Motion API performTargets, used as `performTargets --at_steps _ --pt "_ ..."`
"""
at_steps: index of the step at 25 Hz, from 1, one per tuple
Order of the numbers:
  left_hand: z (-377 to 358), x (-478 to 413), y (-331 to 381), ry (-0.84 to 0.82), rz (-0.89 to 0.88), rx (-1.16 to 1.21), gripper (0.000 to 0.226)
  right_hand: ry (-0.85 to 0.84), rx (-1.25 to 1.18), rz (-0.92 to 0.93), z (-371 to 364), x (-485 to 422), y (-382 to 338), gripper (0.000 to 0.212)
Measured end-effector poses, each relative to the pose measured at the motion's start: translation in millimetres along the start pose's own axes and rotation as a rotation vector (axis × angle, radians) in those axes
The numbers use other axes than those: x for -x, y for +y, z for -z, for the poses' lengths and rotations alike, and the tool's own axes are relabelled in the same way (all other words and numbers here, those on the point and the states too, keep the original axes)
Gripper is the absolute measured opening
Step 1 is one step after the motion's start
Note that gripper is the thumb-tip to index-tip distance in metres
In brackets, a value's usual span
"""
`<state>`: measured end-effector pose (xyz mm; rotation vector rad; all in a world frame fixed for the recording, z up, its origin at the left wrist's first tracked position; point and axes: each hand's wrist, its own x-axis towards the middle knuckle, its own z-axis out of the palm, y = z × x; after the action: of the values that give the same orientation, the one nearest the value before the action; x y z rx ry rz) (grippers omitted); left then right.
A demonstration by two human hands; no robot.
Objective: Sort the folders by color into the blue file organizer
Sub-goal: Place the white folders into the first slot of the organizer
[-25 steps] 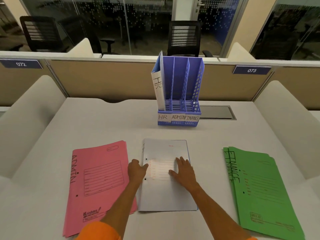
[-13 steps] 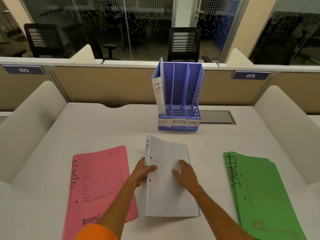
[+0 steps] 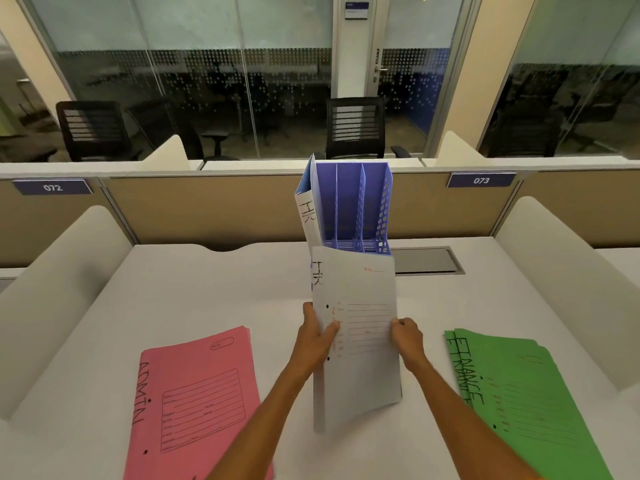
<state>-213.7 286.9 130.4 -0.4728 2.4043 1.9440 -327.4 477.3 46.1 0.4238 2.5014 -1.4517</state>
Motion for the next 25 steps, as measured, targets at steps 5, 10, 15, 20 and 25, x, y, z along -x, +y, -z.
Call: performTargets --at_steps 5,10,15,20,25 --pt "-3.5 -4.3 17.4 -0.117 0.116 -0.198 0.033 0.064 -0.064 0.013 16.5 -6.9 -12.2 0.017" --pt "-9.4 -3.8 36.1 0.047 0.015 -0.059 0.043 0.094 -0.113 0.134 22.1 -15.2 -38.1 0.016" --pt "-9.4 -8.9 49.5 0.246 -0.171 0.012 0.032 0.069 -0.073 0.371 23.3 -34.2 -75.0 0.027" --pt "-5.9 -17.9 68.2 0.49 -0.305 0.062 0.038 0.044 0.154 0.571 6.8 -55.0 -84.5 0.031" --pt "-5.8 -43.1 97.9 0.679 -0.388 0.113 0.045 0.017 0.502 0.651 -20.8 -64.5 -80.9 0.048"
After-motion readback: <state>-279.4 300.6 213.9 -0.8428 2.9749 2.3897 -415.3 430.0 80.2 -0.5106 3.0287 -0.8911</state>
